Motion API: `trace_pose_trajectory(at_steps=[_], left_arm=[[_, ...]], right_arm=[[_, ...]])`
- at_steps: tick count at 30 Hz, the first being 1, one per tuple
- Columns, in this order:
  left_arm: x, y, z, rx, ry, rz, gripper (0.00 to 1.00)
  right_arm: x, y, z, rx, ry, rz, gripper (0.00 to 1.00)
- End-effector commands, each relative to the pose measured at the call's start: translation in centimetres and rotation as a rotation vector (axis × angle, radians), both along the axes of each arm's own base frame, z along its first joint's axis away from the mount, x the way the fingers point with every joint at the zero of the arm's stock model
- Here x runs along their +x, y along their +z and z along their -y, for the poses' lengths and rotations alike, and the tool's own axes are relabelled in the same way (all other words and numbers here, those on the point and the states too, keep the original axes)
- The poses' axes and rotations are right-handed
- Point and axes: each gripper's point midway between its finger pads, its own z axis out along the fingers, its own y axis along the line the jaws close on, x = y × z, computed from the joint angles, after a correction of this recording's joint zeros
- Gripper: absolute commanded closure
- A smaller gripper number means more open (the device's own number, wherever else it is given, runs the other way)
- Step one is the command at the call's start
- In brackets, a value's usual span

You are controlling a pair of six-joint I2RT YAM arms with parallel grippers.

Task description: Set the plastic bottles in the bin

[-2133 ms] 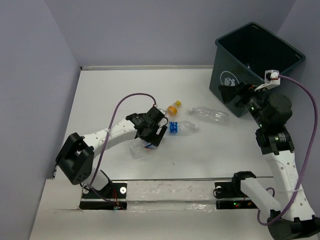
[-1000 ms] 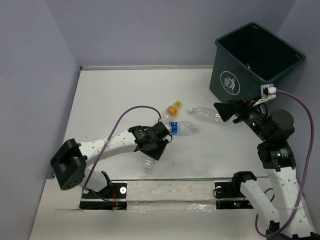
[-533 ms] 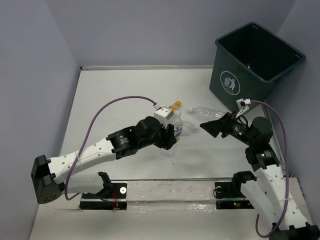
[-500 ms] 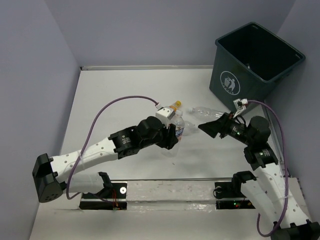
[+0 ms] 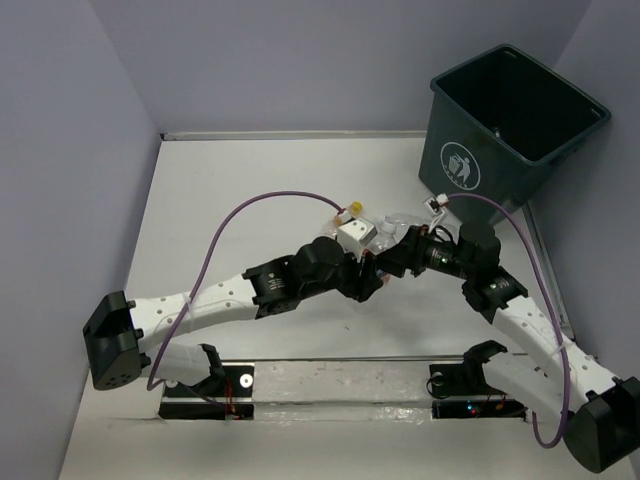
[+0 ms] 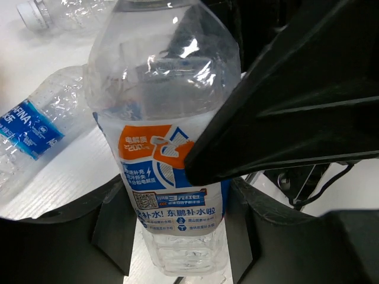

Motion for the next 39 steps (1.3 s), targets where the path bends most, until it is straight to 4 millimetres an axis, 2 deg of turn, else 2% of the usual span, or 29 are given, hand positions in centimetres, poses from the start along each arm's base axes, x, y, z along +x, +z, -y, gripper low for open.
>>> trace_pose_trajectory(at_steps=[1, 2, 3, 6, 7, 9, 13, 14, 16, 17, 18, 19, 20, 21, 22, 24, 25, 27, 28, 29, 30, 31, 32, 33, 34, 35, 36, 38, 39], left_arm=[[-0.2, 3.6, 1.4, -0.109, -0.038, 0.067, 0.58], [-0.1, 3.6, 1.2, -0.109, -0.033, 0.066, 0.56], [-0.2, 3.6, 1.1, -0.111, -0.033, 0.067, 0.48], [-0.2, 3.3, 0.7, -0.107, -0.016, 0.064, 0.33], [-0.2, 3.0, 0.3, -0.101, -0.006, 0.061, 0.19], [0.1, 2.5, -0.8, -0.084, 0.042, 0.052, 0.01], [1.0, 1.9, -3.0, -0.074, 0.158, 0.046, 0.01], [0.9, 1.9, -3.6, -0.077, 0.176, 0.036, 0.01], [1.1, 1.8, -4.2, -0.082, 0.208, 0.028, 0.01], [1.7, 1.6, -5.1, -0.081, 0.272, 0.028, 0.01], [1.7, 1.5, -5.1, -0.081, 0.278, 0.016, 0.01], [1.9, 1.1, -5.7, -0.074, 0.310, 0.016, 0.01], [2.1, 1.0, -6.0, -0.076, 0.327, 0.016, 0.01], [2.1, 0.4, -6.5, -0.053, 0.342, 0.007, 0.01], [2.2, 0.3, -6.9, -0.053, 0.357, 0.009, 0.01], [2.0, 0.4, -7.4, -0.043, 0.356, 0.012, 0.01], [1.9, 1.5, -7.7, -0.061, 0.349, 0.029, 0.01], [1.7, 2.6, -8.5, -0.067, 0.346, 0.052, 0.01], [1.7, 4.5, -9.2, -0.110, 0.356, 0.076, 0.01], [1.6, 5.4, -9.7, -0.119, 0.355, 0.100, 0.01], [1.4, 6.9, -10.7, -0.154, 0.360, 0.121, 0.01], [1.5, 8.2, -11.3, -0.173, 0.369, 0.149, 0.01], [1.3, 9.2, -11.9, -0.202, 0.376, 0.159, 0.01], [1.3, 10.1, -12.5, -0.211, 0.380, 0.188, 0.01], [1.1, 11.7, -13.6, -0.251, 0.390, 0.211, 0.01], [1.3, 12.5, -14.6, -0.263, 0.421, 0.231, 0.01], [1.3, 13.0, -15.4, -0.262, 0.437, 0.254, 0.01], [1.6, 14.3, -17.6, -0.281, 0.506, 0.292, 0.01], [1.8, 14.5, -18.4, -0.282, 0.534, 0.313, 0.01]], right_arm=[[1.1, 2.6, -0.5, 0.039, -0.034, 0.120, 0.12], [1.6, 2.6, -0.5, 0.033, -0.052, 0.117, 0.29], [1.7, 3.0, -0.7, 0.035, -0.052, 0.121, 0.36], [2.8, 3.4, -0.7, 0.031, -0.088, 0.128, 0.51], [3.2, 3.6, -0.7, 0.029, -0.100, 0.137, 0.55], [4.5, 4.7, -0.1, 0.007, -0.163, 0.178, 0.63], [7.7, 9.1, 1.5, -0.049, -0.320, 0.304, 0.69], [9.0, 12.0, 2.4, -0.069, -0.393, 0.383, 0.69], [10.6, 15.4, 3.8, -0.096, -0.494, 0.465, 0.69], [11.9, 19.3, 5.4, -0.119, -0.588, 0.547, 0.70], [11.7, 21.6, 6.4, -0.127, -0.630, 0.594, 0.70], [12.8, 22.8, 7.3, -0.160, -0.695, 0.613, 0.70], [13.9, 24.4, 10.0, -0.226, -0.835, 0.654, 0.70], [13.9, 28.3, 12.1, -0.222, -0.935, 0.716, 0.71], [15.7, 28.5, 14.2, -0.291, -1.061, 0.697, 0.71], [16.9, 30.6, 18.5, -0.416, -1.217, 0.741, 0.71], [18.3, 31.9, 20.2, -0.445, -1.283, 0.747, 0.71], [19.8, 32.4, 23.1, -0.526, -1.356, 0.752, 0.71], [20.3, 32.9, 25.9, -0.558, -1.421, 0.747, 0.72], [22.4, 31.0, 27.0, -0.626, -1.429, 0.709, 0.72], [23.3, 30.1, 28.1, -0.664, -1.447, 0.687, 0.72], [24.0, 29.1, 30.7, -0.697, -1.499, 0.649, 0.70], [24.7, 28.1, 31.9, -0.725, -1.515, 0.625, 0.62], [25.4, 27.0, 32.6, -0.721, -1.515, 0.594, 0.50], [26.5, 25.6, 33.2, -0.733, -1.505, 0.562, 0.32], [26.8, 24.3, 33.6, -0.761, -1.486, 0.522, 0.01], [27.0, 24.9, 33.2, -0.707, -1.485, 0.508, 0.00], [27.5, 24.3, 32.5, -0.694, -1.442, 0.479, 0.00], [27.8, 25.0, 31.2, -0.626, -1.385, 0.497, 0.00]])
